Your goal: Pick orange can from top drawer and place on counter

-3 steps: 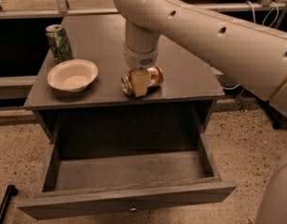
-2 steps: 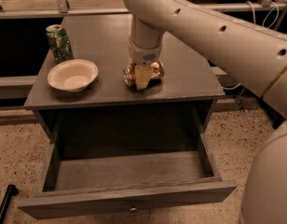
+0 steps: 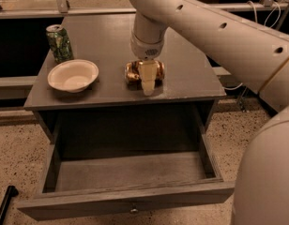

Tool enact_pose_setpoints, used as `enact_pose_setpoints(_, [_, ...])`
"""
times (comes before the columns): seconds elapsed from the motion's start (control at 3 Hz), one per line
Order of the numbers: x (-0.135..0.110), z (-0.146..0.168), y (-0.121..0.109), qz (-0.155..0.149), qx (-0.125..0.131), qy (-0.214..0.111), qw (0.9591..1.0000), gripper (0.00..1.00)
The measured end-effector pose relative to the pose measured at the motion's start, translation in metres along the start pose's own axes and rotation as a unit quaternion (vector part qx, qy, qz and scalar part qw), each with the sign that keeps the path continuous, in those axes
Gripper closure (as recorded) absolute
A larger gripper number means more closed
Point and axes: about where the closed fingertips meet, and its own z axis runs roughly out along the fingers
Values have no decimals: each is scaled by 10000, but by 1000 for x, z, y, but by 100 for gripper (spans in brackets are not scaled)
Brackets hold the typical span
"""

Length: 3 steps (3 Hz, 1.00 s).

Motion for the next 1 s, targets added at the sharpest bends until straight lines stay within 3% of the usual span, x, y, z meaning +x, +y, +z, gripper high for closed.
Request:
enact_pose_setpoints(0.33, [0,-9,5,-93,59,-252,9996,0])
enact_pose_setpoints(0.67, [12,-31,25,-146,122,-807,9966,0])
enact_pose_setpoints(1.0, [12,-31,25,-146,122,-807,9966,0])
